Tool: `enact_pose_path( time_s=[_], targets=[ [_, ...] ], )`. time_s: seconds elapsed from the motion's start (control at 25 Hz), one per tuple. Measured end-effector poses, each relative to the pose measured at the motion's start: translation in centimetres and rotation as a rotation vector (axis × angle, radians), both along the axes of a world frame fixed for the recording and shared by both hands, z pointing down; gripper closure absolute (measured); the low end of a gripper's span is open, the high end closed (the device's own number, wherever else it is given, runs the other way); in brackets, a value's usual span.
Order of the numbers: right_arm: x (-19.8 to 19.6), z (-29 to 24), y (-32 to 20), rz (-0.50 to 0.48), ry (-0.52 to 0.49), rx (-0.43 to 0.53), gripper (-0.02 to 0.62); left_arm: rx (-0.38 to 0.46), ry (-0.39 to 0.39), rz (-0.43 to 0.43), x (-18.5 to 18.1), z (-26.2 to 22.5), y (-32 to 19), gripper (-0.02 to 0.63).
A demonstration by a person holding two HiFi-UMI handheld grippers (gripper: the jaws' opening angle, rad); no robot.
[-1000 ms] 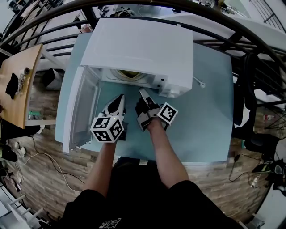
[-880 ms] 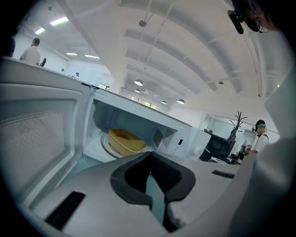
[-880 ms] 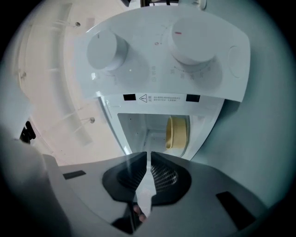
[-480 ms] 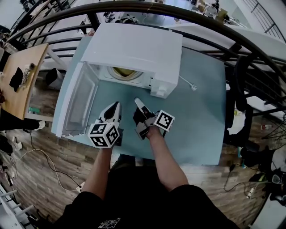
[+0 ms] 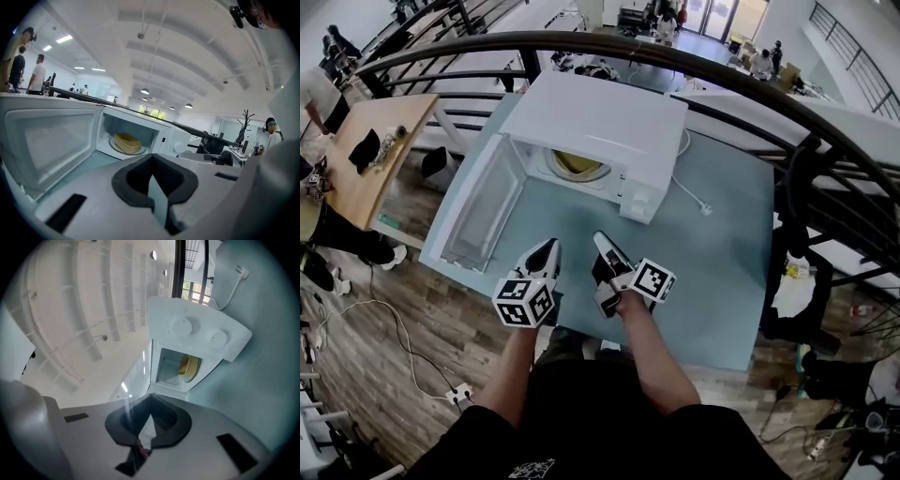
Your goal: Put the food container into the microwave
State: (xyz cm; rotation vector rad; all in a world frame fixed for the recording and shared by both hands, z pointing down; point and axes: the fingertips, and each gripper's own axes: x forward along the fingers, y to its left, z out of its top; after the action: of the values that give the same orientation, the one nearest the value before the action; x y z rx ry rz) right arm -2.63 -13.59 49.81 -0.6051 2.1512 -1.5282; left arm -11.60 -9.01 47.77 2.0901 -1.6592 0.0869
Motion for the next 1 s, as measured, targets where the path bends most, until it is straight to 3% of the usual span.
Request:
enact_pose_path(
  time_s=[0.44, 0.72, 1.0],
  targets=[
    [3.9, -3.8, 3.8, -0.073, 0.214, 0.186, 0.589, 0.068, -0.033, -0.073, 1.8, -3.2, 4.5, 0.598],
    [5.2, -6.8, 5.5, -0.046, 0.329, 0.330, 0.589, 0.130, -0.072, -0.040, 2.2, -5.6, 6.7, 0.598],
    [5.0, -9.9, 7.0, -0.011, 0.465, 0.474, 0.588, 0.140, -0.073, -0.026, 0.8, -6.5, 8.0, 0.598]
  ],
)
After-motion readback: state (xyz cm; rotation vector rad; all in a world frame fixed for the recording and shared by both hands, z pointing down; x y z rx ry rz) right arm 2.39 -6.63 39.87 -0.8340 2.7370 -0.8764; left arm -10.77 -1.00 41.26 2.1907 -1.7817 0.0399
